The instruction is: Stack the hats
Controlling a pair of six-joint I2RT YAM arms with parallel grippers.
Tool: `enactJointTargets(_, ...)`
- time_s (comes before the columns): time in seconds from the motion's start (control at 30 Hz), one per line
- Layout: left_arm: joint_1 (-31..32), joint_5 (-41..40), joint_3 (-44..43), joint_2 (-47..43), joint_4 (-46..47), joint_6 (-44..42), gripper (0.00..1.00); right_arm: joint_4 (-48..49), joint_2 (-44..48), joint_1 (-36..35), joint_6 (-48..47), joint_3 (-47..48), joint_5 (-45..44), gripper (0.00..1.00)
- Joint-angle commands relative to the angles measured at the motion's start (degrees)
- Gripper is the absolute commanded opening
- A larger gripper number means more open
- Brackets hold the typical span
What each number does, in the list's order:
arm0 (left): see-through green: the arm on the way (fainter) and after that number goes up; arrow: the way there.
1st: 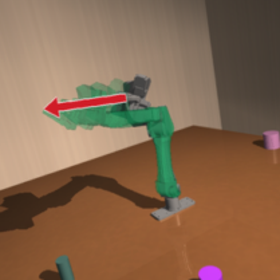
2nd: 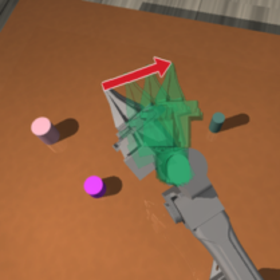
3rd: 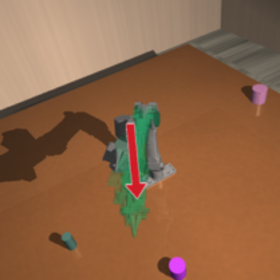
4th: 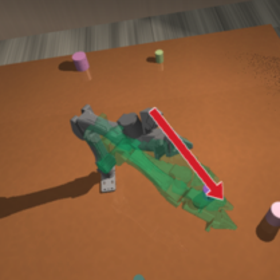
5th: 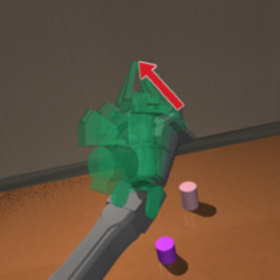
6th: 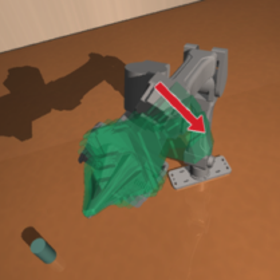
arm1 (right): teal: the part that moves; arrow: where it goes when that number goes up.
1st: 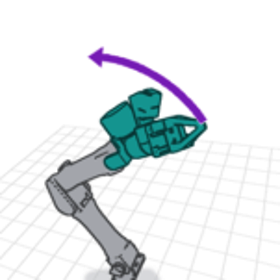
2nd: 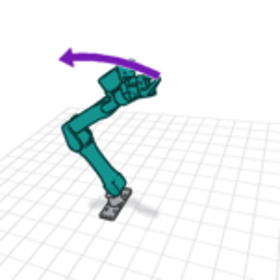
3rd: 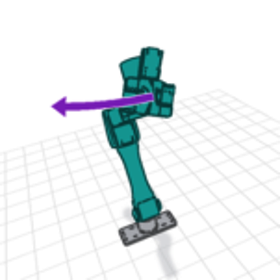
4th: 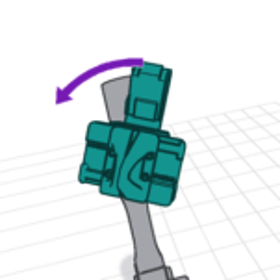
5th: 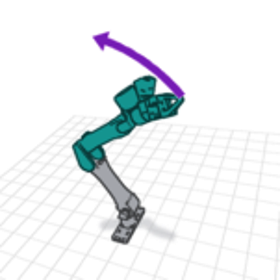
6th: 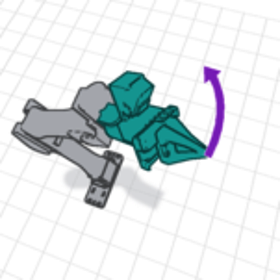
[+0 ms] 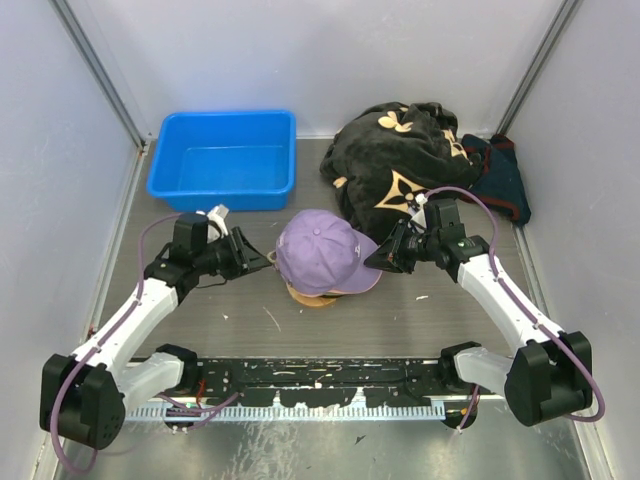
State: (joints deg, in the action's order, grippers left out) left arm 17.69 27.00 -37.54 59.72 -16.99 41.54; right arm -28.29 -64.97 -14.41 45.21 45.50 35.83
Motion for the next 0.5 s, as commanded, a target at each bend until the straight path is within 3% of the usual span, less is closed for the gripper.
enactJointTargets(0.0, -2.25, -2.16, 3.53, -2.78, -2.32, -1.21, 0.50, 1.12, -0.01, -0.28, -0.58, 2.17, 0.53, 0.14)
enactJointTargets(0.2, -7.74, -3.94, 3.87, -6.67, -6.46, -3.04, 0.53, -2.73, 0.11, -0.30, -3.45, 4.69, -1.95, 0.14)
enactJointTargets(0.47, -8.69, -5.90, 0.49, -7.04, -10.41, -4.34, 0.59, -6.90, 0.28, -0.25, -6.61, 7.11, -4.24, 0.14)
